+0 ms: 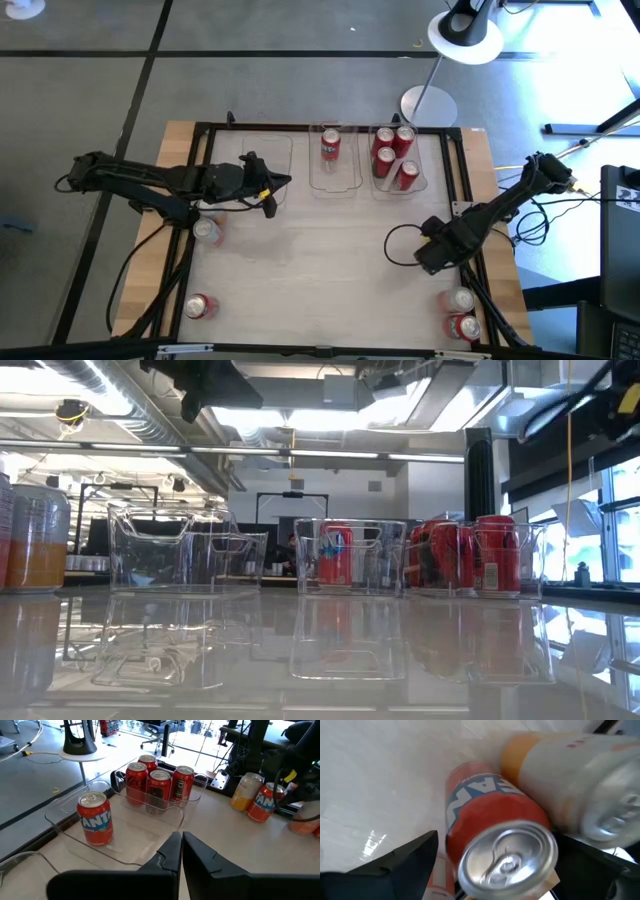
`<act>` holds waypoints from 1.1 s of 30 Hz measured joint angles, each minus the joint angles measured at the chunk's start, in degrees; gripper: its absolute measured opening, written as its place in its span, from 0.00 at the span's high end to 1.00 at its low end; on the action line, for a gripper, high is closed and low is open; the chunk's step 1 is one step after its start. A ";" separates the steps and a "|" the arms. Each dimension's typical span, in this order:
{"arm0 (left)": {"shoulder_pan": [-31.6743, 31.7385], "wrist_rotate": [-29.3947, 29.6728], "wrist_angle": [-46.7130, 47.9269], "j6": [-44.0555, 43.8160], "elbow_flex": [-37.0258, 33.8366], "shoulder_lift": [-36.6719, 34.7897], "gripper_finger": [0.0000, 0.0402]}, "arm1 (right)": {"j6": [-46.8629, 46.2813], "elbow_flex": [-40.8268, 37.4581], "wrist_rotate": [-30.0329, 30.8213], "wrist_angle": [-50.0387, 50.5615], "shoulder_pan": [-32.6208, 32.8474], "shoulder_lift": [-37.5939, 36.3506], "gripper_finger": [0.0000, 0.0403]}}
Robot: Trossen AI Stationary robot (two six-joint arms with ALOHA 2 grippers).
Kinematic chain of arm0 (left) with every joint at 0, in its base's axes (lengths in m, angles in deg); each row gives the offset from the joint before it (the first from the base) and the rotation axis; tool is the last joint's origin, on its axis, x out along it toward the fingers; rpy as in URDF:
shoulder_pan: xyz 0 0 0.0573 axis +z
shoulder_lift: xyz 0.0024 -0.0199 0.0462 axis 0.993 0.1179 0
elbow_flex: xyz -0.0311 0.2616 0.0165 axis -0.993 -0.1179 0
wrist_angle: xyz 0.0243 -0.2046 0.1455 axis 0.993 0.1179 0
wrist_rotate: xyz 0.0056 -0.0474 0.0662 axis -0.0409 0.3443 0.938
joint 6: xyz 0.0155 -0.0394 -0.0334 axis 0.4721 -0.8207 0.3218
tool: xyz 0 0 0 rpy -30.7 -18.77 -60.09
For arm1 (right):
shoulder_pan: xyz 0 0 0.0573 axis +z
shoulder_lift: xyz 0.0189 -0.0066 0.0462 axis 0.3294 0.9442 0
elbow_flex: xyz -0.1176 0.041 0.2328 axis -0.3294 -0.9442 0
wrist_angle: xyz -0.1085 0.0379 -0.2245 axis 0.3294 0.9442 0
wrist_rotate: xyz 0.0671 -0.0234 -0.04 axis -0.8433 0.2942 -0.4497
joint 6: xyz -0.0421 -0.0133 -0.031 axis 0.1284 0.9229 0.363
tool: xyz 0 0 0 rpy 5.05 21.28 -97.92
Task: Sort soda cans
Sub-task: Put the top right red soda can into the middle transparent bin
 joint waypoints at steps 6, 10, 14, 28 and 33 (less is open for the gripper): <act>0.00 0.00 0.00 -0.90 0.00 0.00 0.98 | 0.96 -2.61 -0.49 -3.88 0.00 0.01 0.09; 0.00 0.00 0.00 -0.71 0.00 0.00 0.98 | 2.53 -2.77 0.87 -5.36 0.02 0.01 0.09; 0.00 0.00 -0.04 -0.95 0.00 0.00 0.98 | 3.36 -2.77 2.67 -5.47 0.02 0.01 0.09; -0.04 0.00 0.02 -2.05 0.00 0.00 0.98 | 6.08 -2.70 1.89 -6.44 0.00 0.17 0.22; -0.04 0.00 0.12 -1.98 0.00 0.00 0.98 | 7.83 -2.51 3.02 -6.37 0.00 0.12 0.29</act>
